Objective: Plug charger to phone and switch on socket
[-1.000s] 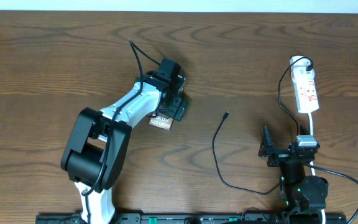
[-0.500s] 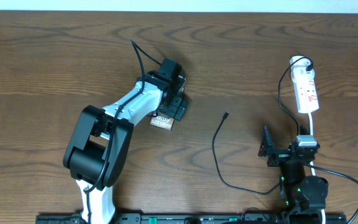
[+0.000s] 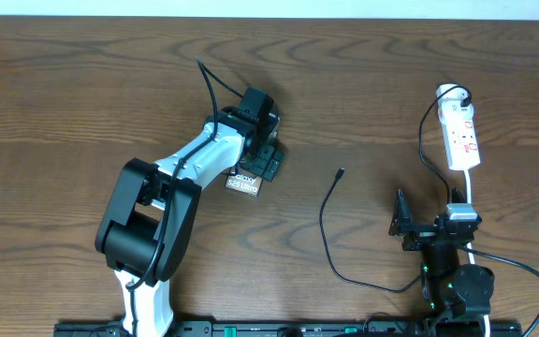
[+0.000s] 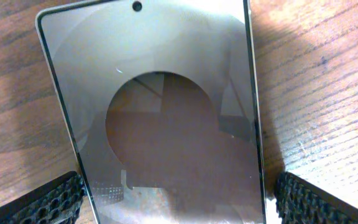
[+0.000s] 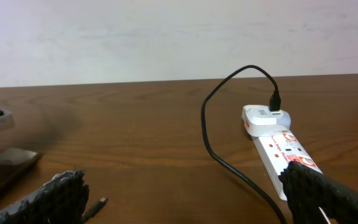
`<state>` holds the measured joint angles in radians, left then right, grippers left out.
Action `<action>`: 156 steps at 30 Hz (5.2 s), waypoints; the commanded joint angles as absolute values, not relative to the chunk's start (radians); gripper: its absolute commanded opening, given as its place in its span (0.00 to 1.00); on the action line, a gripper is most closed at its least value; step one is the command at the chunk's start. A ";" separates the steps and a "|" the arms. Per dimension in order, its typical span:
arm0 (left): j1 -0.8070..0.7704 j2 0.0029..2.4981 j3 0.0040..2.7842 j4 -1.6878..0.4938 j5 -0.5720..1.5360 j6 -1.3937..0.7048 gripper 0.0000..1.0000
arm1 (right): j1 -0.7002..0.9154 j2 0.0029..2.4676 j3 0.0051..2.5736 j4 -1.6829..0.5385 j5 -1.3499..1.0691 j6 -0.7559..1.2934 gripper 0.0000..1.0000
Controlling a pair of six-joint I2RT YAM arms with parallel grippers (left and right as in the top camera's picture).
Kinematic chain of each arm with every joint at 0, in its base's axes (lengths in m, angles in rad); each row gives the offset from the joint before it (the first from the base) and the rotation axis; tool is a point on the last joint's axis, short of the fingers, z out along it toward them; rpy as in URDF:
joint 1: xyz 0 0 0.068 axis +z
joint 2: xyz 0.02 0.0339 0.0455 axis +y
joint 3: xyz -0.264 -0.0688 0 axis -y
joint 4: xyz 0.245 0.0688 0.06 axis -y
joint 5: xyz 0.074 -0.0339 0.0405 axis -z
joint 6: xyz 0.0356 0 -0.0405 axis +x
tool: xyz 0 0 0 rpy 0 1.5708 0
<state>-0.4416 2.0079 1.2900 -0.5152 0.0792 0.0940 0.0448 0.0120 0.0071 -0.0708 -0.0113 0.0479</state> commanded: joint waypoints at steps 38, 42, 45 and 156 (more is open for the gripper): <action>-0.442 2.057 1.261 -0.532 0.077 -0.021 0.62 | 0.060 0.007 0.005 -0.074 -0.017 0.040 0.99; -0.442 2.057 1.261 -0.542 0.077 -0.021 0.60 | 0.060 0.007 0.005 -0.074 -0.017 0.040 0.99; -0.442 2.054 1.261 -0.546 0.077 -0.021 0.60 | 0.060 0.007 0.005 -0.074 -0.017 0.040 0.99; -0.442 1.802 1.128 -0.576 0.141 -0.406 0.48 | 0.060 0.007 0.005 -0.074 -0.017 0.040 0.99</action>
<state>-0.4416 1.7992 1.1446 -0.5900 0.1509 -0.3965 0.0448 0.0120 0.0071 -0.0708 -0.0113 0.0479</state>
